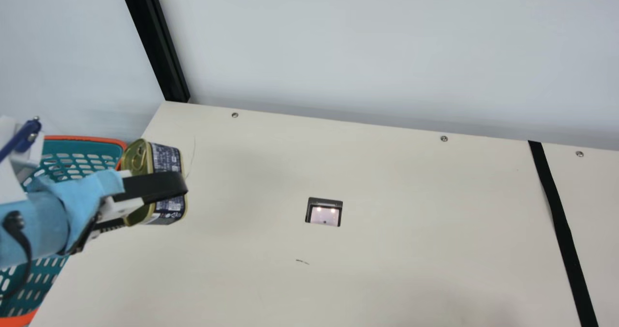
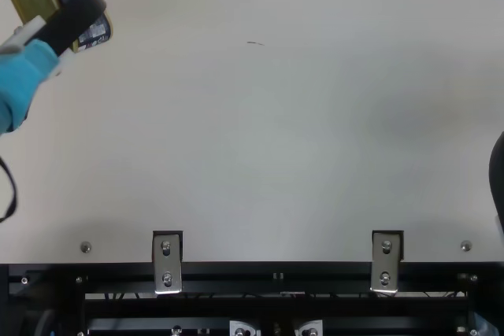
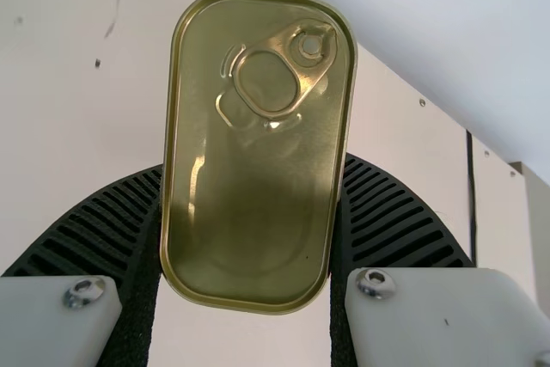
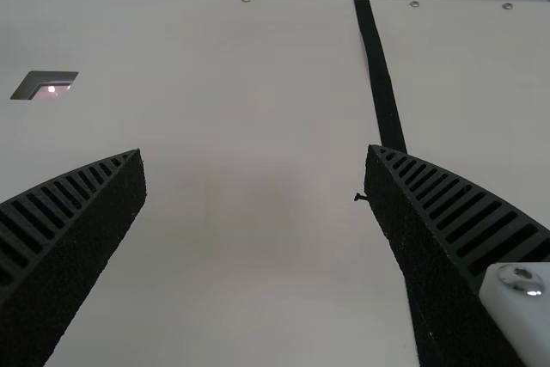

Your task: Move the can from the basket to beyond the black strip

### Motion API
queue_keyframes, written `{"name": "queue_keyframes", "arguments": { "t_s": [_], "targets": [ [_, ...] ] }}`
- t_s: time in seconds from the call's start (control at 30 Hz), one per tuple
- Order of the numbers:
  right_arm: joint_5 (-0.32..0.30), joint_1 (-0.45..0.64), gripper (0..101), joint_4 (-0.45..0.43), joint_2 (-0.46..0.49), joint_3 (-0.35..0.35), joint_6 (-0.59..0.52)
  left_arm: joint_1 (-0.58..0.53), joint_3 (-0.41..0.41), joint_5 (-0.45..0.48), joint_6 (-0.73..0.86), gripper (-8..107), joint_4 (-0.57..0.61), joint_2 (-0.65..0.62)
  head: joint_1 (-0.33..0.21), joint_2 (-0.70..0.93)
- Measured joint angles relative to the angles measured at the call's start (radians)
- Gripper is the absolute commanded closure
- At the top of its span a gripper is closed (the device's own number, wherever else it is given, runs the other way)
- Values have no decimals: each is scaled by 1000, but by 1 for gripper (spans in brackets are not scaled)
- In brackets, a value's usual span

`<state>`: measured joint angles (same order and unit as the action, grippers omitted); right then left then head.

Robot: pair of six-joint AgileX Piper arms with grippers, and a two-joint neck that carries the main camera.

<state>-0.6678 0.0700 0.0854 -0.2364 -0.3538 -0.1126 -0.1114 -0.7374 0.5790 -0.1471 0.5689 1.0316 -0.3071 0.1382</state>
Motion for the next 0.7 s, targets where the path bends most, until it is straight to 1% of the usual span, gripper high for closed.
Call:
{"name": "queue_keyframes", "arguments": {
  "t_s": [0.13, 0.33, 0.5, 0.7],
  "targets": [
    [0, 0, 0, 0, 0, 0, 0, -83, 42, -147, 12, 89, -42, 9, 0, 0],
    [0, 0, 0, 0, 0, 0, 0, -216, 83, -353, 25, 89, -78, 78, 0, 0],
    [0, 0, 0, 0, 0, 0, 0, -319, 86, -527, 36, 89, -101, 171, 0, 0],
    [0, 0, 0, 0, 0, 0, 0, -416, 58, -707, 66, 89, -110, 310, 5, 0]
  ]
}}
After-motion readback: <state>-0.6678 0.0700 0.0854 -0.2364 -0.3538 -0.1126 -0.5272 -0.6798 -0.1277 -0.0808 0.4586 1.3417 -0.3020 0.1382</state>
